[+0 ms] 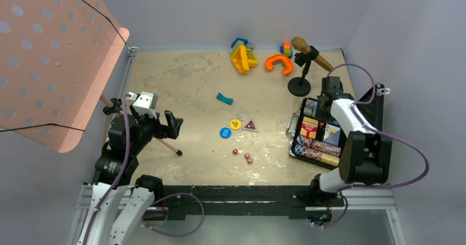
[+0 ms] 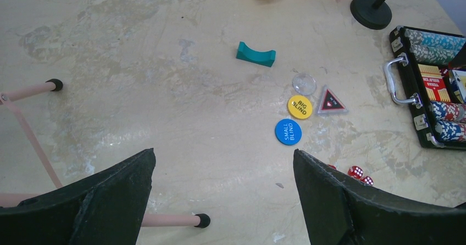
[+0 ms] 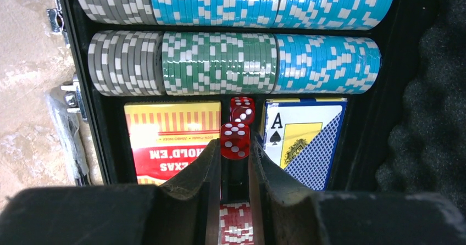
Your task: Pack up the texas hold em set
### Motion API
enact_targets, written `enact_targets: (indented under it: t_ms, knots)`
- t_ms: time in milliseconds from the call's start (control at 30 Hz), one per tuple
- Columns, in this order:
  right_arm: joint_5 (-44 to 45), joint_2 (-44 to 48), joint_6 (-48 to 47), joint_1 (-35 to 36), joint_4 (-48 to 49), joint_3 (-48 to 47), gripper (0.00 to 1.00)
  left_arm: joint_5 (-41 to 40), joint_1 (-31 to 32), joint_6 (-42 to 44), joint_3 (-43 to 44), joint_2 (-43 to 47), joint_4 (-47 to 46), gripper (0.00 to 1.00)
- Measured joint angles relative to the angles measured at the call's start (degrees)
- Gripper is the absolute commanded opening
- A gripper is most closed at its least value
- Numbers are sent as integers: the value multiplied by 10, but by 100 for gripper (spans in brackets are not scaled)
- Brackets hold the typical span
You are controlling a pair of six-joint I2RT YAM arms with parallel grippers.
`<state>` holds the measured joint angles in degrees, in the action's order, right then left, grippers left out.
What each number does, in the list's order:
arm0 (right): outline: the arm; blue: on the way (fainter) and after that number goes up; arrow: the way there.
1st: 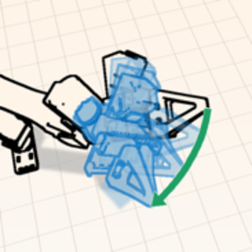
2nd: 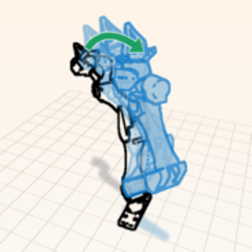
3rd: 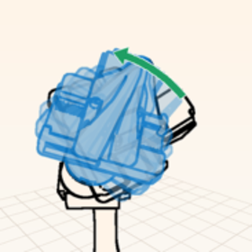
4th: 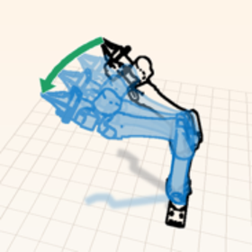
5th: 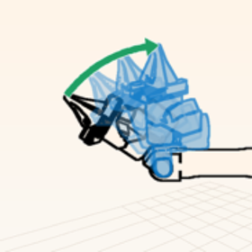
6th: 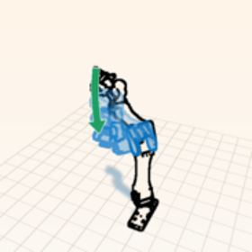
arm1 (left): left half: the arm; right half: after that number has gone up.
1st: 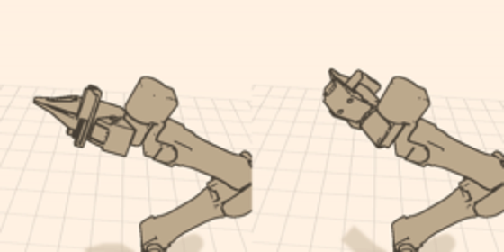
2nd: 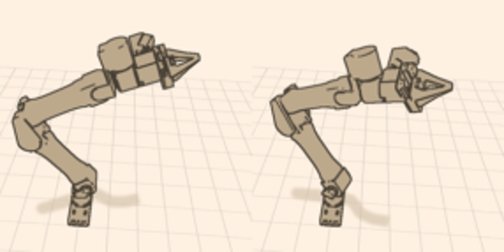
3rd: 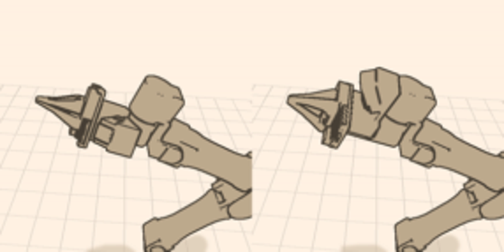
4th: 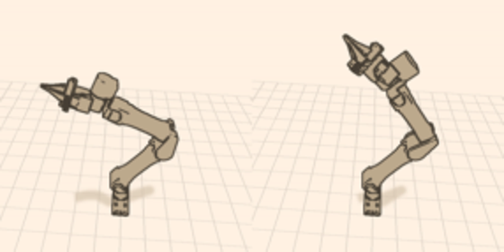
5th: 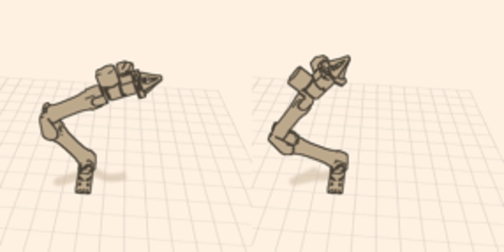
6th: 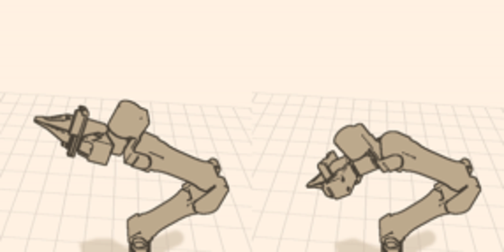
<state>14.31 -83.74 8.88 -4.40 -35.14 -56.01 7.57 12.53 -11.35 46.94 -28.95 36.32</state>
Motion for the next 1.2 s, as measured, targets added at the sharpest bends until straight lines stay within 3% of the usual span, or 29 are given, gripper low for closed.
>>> enact_targets:
  t_ms: [400, 1200]
  knots:
    - [0, -55, -6, -5, -14, -20, 0, 3, 0, 0, 0, -2, -2, 99]
    - [-3, -65, -15, -5, -65, -37, 0, 8, 0, 0, 0, -11, -2, 99]
